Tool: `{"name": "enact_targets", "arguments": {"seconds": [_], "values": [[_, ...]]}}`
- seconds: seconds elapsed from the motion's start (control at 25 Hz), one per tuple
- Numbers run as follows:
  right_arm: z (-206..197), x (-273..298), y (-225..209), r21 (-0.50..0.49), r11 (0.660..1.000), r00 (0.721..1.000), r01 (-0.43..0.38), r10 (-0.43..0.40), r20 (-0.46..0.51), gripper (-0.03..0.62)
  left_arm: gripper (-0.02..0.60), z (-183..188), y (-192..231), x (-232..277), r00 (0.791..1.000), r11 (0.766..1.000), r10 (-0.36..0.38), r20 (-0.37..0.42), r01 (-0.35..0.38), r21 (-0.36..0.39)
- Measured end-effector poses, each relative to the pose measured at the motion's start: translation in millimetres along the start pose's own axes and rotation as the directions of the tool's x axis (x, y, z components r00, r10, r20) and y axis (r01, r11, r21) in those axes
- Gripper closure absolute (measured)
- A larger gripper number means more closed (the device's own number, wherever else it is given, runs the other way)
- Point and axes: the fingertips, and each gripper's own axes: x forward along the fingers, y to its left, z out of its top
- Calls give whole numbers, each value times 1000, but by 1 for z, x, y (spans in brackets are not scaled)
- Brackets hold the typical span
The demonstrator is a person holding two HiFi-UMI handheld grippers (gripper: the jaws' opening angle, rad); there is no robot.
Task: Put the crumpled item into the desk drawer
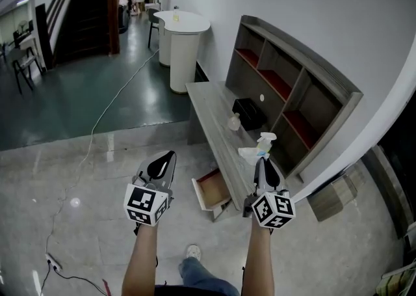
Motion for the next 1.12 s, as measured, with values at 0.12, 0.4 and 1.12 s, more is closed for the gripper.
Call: {"name": "enact_targets", "arguments": {"seconds": [0.12, 0.4, 1.12], "values": [[-5, 46, -22, 1, 1000, 1000, -2, 2, -5, 543, 581, -7, 16, 47, 1000, 1000, 6, -3, -6, -3], [-33, 122, -49, 9, 1000, 999, -10, 11, -38, 543, 581, -40, 47, 118, 999, 999, 32, -35, -33, -28], [-184, 191, -49, -95, 987, 954, 129, -150, -258, 543, 581, -169, 90, 188, 975, 992, -48, -216, 21, -125]]}}
